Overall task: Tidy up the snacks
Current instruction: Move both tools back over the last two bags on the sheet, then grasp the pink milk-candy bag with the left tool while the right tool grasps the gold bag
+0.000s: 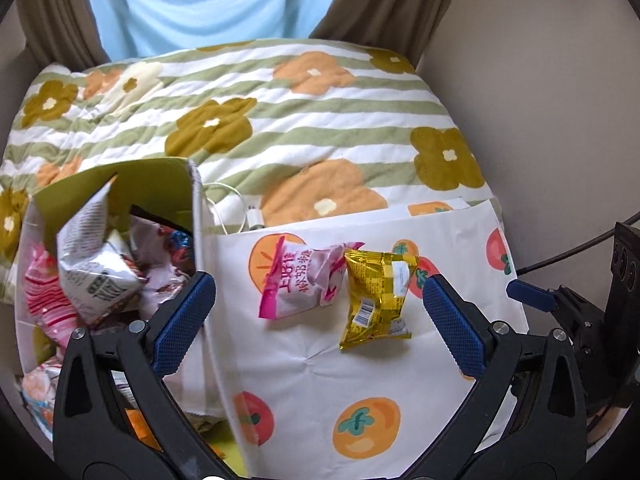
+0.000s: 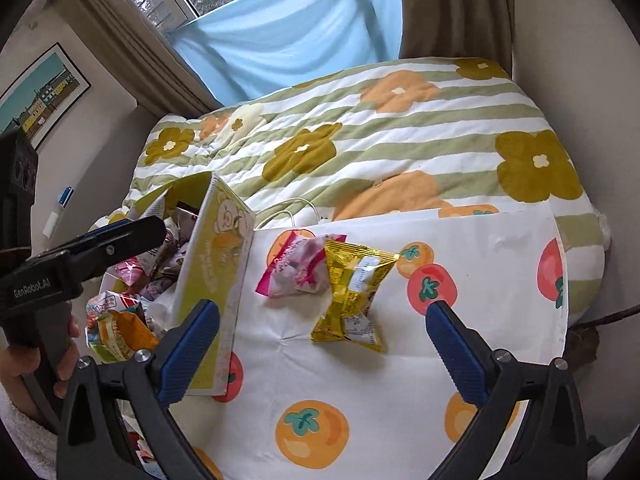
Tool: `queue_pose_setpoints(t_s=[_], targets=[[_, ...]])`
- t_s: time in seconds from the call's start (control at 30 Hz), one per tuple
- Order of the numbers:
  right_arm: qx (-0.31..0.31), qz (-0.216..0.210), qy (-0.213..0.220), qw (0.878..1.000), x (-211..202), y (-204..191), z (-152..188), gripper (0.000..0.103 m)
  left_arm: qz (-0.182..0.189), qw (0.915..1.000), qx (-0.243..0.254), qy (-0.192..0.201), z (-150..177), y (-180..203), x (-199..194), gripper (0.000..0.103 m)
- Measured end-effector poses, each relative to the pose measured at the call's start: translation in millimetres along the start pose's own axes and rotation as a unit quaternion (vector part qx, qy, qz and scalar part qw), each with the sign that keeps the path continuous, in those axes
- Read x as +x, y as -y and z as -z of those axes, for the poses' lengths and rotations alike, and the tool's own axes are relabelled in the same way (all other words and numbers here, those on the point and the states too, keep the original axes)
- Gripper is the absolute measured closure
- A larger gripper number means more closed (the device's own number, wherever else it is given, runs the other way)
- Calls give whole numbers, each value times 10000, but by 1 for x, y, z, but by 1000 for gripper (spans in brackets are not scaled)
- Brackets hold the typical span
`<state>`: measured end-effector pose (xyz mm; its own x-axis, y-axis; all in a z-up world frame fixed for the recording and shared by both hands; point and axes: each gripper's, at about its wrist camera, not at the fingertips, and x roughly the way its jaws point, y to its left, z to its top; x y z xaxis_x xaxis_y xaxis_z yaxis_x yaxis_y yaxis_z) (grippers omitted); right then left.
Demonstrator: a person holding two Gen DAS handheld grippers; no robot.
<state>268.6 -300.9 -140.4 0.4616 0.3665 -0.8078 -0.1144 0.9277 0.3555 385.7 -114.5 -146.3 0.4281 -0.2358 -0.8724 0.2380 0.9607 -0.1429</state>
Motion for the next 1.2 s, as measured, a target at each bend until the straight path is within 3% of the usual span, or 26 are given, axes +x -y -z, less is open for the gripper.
queue_pose_setpoints(t_s=[0.23, 0.43, 0.53, 0.73, 0.83, 0.93, 1.2], targets=[[-321, -182, -491, 9981, 45, 39, 2, 0, -528, 9937, 358, -925, -7, 9, 82, 0], [-293, -365, -708, 9964, 82, 43, 10, 0, -754, 9835, 725, -1477, -14, 7, 129, 4], [-235, -412, -758, 9960, 98, 43, 10, 0, -1094, 9766, 1016, -1547, -18, 8, 141, 4], [-320, -403, -811, 9954, 116, 38, 7, 0, -1242, 9676, 1401, -1693, -19, 13, 146, 6], [-326, -379, -841, 9952, 122, 37, 6, 0, -1186, 9633, 1629, -1774, -17, 21, 152, 15], [-304, -401, -866, 9950, 127, 36, 6, 0, -1173, 9598, 1691, -1908, -14, 21, 164, 15], [-361, -394, -934, 9942, 138, 31, 6, 0, -631, 9606, 1170, -2440, -4, 2, 192, 18]])
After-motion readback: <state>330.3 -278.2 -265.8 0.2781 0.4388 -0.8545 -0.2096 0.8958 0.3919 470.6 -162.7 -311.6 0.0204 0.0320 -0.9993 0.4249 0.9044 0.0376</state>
